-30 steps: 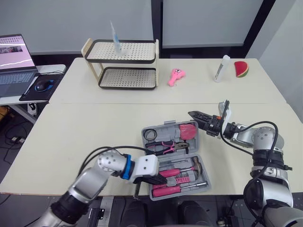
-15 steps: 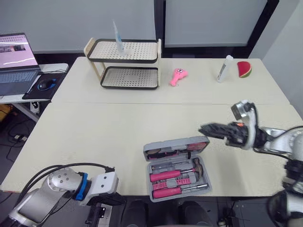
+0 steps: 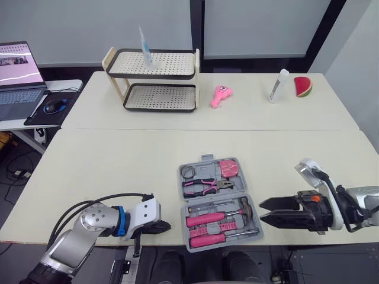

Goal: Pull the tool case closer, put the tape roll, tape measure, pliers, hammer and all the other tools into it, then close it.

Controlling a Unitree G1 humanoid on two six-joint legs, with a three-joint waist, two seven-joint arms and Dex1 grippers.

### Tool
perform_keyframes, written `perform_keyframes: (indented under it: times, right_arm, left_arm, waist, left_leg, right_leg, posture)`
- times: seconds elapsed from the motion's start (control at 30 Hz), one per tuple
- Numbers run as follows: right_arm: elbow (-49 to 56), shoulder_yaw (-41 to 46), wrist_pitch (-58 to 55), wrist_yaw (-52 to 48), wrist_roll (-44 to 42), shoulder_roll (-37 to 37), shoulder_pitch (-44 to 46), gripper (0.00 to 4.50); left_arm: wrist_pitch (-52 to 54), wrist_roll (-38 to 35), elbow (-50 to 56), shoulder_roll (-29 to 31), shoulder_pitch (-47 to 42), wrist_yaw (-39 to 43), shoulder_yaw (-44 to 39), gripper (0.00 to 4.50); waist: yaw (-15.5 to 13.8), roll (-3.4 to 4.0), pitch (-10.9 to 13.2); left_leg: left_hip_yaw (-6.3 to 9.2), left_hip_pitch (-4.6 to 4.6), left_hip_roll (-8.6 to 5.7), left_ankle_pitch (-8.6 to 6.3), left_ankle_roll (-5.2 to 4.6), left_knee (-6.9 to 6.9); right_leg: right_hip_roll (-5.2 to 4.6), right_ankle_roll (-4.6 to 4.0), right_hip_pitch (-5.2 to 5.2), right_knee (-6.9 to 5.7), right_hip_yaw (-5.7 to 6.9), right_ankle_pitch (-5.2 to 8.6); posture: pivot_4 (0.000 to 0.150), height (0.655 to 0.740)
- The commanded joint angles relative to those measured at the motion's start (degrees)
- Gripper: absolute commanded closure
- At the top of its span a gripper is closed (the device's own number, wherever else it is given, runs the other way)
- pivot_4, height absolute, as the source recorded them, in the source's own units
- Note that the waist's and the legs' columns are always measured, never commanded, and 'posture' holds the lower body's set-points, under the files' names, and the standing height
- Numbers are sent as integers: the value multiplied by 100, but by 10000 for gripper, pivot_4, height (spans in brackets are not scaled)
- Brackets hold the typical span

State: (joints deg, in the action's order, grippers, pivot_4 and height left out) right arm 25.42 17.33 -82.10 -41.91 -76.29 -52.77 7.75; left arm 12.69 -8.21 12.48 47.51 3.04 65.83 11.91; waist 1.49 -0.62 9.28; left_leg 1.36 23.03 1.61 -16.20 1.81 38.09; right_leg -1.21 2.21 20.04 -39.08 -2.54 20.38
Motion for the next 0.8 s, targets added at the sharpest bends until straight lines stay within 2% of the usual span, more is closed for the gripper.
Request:
perform_keyframes:
  times: [0.03,0.1,0.17,0.27,0.37,0.47,0.57,0.7,0.8]
  right_arm:
    - [-464,-38,557,36,555,21,227,338]
    - [-902,-153,780,184,882,171,512,338]
    - [-1209,-403,1102,294,1408,278,732,338]
    - [-1121,-1152,2007,121,2591,79,752,338]
    - [-1083,-2095,3288,-215,4030,-278,652,6569]
    - [-1220,-2884,4326,-382,5197,-376,709,16572]
    - [-1369,-3368,5033,-540,5968,-308,747,23185]
    - [-1652,-3862,5873,-721,6863,-229,802,28663]
    - [-1779,-3954,6252,-942,7193,-205,845,32948]
  left_arm:
    - [15,-527,299,-111,-62,163,-196,45000]
    - [0,-732,425,-302,-133,96,-240,45000]
    - [49,-586,369,-378,-177,-93,-188,45000]
    - [-104,-280,21,-330,-218,-304,-239,45000]
    - [-16,-171,-162,-270,-401,-458,-325,45000]
    - [78,-47,-236,-200,-585,-498,-275,45000]
    - [159,119,-295,-204,-696,-595,-155,45000]
    - [421,314,-283,-373,-843,-769,55,45000]
    - [653,432,-260,-537,-986,-903,191,45000]
  waist:
    - [2,0,0]
    - [2,0,0]
    - [3,-1,0]
    - [2,1,0]
    - [0,1,0]
    - [2,1,0]
    - [5,1,0]
    - [4,1,0]
    - [-5,1,0]
  left_leg:
    - [0,-1,0,0,0,2]
    - [-2,-1,0,0,0,2]
    - [0,-3,1,0,1,2]
    - [1,-2,2,0,1,0]
    - [0,5,2,0,1,0]
    - [-2,5,0,1,1,4]
    - [-4,0,1,1,1,3]
    - [-5,0,0,1,1,4]
    - [-4,2,-1,1,2,8]
  right_leg:
    - [-1,0,-2,0,0,0]
    - [-2,0,-1,-1,0,0]
    - [-1,0,-3,-1,-1,0]
    - [0,0,0,0,-3,0]
    - [-1,0,11,-1,0,0]
    - [-3,0,11,-1,3,0]
    - [-2,0,10,-4,3,0]
    - [-1,0,10,-3,3,0]
    - [-2,0,9,-5,5,0]
  posture:
    - [1500,7400]
    - [1500,7400]
    - [1500,7400]
    - [1500,7400]
    - [1500,7400]
    - [1500,7400]
    - [1500,7400]
    - [1500,7400]
    - [1500,7400]
